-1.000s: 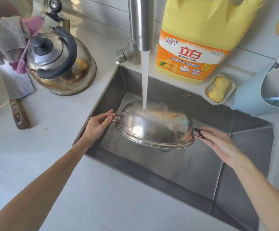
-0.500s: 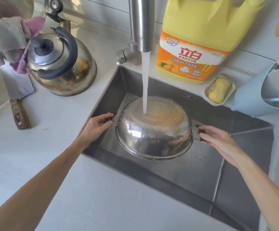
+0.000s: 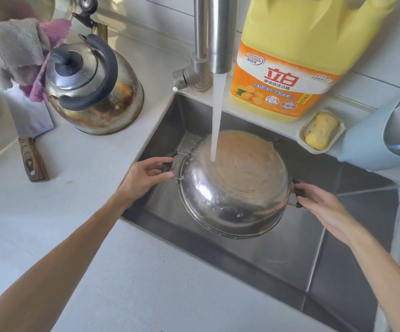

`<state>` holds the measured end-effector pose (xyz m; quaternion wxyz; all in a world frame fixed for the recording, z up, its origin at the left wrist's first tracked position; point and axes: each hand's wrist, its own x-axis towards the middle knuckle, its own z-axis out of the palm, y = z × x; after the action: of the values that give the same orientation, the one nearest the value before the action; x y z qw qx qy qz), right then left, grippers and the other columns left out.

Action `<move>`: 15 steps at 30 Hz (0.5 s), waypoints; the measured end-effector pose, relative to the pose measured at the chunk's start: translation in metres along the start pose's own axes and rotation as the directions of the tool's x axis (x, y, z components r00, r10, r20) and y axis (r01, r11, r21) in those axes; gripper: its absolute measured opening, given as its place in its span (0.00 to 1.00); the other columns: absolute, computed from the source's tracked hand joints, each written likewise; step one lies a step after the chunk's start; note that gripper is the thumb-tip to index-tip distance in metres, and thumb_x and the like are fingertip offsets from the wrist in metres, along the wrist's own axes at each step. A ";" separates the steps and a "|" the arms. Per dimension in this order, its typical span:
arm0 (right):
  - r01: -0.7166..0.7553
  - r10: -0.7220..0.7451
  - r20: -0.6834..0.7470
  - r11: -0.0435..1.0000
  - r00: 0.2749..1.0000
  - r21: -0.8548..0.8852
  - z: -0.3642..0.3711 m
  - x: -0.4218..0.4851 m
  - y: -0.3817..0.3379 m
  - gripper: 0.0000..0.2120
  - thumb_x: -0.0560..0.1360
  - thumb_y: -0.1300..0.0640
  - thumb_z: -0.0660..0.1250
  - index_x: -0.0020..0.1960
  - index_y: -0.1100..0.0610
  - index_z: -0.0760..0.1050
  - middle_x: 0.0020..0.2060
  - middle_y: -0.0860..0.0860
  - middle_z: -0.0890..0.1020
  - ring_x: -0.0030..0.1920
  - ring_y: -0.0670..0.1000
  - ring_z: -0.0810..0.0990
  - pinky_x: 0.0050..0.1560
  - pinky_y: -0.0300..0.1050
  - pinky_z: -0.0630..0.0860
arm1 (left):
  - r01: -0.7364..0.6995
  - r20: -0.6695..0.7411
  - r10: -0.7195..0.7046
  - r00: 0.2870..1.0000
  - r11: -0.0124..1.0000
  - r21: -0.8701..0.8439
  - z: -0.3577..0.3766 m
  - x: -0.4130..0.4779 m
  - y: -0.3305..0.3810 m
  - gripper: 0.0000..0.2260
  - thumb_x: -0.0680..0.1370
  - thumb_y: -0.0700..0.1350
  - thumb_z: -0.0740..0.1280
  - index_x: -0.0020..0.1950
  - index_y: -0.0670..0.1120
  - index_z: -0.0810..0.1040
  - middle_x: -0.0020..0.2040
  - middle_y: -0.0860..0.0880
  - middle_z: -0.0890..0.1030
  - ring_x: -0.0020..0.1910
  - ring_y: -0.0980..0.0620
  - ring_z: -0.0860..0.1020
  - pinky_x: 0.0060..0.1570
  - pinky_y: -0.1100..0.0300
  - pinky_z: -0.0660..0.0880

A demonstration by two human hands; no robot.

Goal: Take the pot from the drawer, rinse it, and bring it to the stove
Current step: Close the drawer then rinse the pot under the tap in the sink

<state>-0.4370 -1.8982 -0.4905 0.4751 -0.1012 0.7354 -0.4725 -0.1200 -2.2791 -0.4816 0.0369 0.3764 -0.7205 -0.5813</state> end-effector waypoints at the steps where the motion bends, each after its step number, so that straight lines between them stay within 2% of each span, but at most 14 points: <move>1: -0.001 0.001 0.004 1.000 1.000 0.001 0.000 0.001 0.003 0.17 0.80 0.66 0.67 0.67 0.55 0.79 0.64 0.48 0.83 0.67 0.48 0.78 0.71 0.54 0.71 | -0.029 -0.005 0.029 1.000 1.000 0.007 0.000 0.001 0.002 0.18 0.72 0.54 0.79 0.61 0.60 0.85 0.58 0.52 0.86 0.55 0.59 0.84 0.56 0.71 0.77; 4: -0.025 0.025 0.010 0.999 1.000 0.024 0.000 0.006 0.009 0.17 0.80 0.67 0.66 0.67 0.57 0.78 0.65 0.51 0.83 0.67 0.52 0.78 0.71 0.56 0.69 | -0.109 -0.017 0.109 0.994 0.994 0.011 0.000 0.002 0.009 0.16 0.73 0.53 0.78 0.60 0.58 0.85 0.57 0.45 0.85 0.52 0.52 0.84 0.57 0.69 0.78; 7: -0.076 0.075 0.009 0.992 0.997 0.104 0.002 0.012 0.010 0.16 0.79 0.67 0.67 0.65 0.59 0.79 0.62 0.56 0.84 0.60 0.51 0.82 0.65 0.49 0.75 | -0.134 -0.035 0.134 0.990 0.991 0.021 -0.002 0.003 0.016 0.17 0.72 0.63 0.75 0.58 0.60 0.84 0.51 0.49 0.88 0.50 0.56 0.85 0.60 0.67 0.78; 10: -0.106 0.102 0.027 0.966 0.994 0.236 0.002 0.016 0.008 0.16 0.74 0.62 0.71 0.61 0.58 0.84 0.59 0.57 0.86 0.53 0.46 0.85 0.52 0.36 0.80 | -0.088 -0.048 0.087 0.995 0.996 -0.028 -0.002 0.008 0.017 0.18 0.74 0.64 0.73 0.58 0.56 0.85 0.44 0.49 0.89 0.47 0.53 0.88 0.57 0.59 0.81; 12: -0.112 0.107 0.032 0.957 0.994 0.266 0.000 0.018 0.005 0.15 0.73 0.58 0.72 0.59 0.57 0.85 0.61 0.59 0.84 0.52 0.50 0.82 0.50 0.34 0.80 | -0.038 -0.067 0.034 0.997 0.998 -0.049 -0.003 0.012 0.015 0.16 0.75 0.62 0.72 0.57 0.55 0.85 0.44 0.49 0.89 0.45 0.50 0.89 0.55 0.56 0.82; 15: -0.097 0.096 0.018 0.964 0.995 0.247 -0.001 0.018 -0.003 0.19 0.71 0.52 0.76 0.60 0.57 0.85 0.60 0.60 0.85 0.56 0.58 0.74 0.48 0.35 0.79 | 0.051 -0.059 -0.056 0.997 0.996 -0.080 -0.001 0.015 0.008 0.12 0.76 0.58 0.72 0.55 0.54 0.86 0.43 0.48 0.89 0.44 0.49 0.88 0.50 0.59 0.84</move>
<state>-0.4481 -1.9098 -0.4985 0.5085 -0.0067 0.6735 -0.5364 -0.1342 -2.2889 -0.4804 0.0579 0.4115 -0.6854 -0.5980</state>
